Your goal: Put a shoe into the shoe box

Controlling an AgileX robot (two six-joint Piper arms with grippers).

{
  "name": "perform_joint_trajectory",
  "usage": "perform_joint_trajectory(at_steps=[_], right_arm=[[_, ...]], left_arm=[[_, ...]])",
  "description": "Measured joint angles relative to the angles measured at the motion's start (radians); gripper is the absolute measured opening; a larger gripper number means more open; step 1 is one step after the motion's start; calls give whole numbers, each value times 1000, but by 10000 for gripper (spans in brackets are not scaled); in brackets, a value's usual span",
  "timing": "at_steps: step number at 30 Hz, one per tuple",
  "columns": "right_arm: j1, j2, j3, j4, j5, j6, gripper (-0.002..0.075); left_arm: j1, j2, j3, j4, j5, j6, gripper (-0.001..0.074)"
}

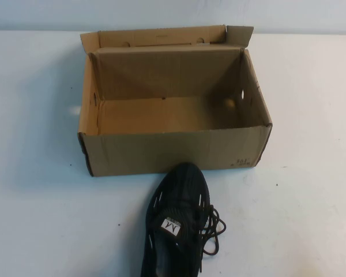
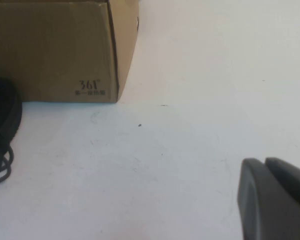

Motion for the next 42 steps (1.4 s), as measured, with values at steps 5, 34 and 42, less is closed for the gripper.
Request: perform_joint_trajectory(at_steps=[5,34,42], right_arm=[[0,0,0,0,0,0,-16],[0,0,0,6,-300,0,-16],[0,0,0,14,-636,0,-16]], left_arm=[[0,0,0,0,0,0,-1],[0,0,0,-3,-244,-36,-1],[0,0,0,-4,-468,-40,-1]])
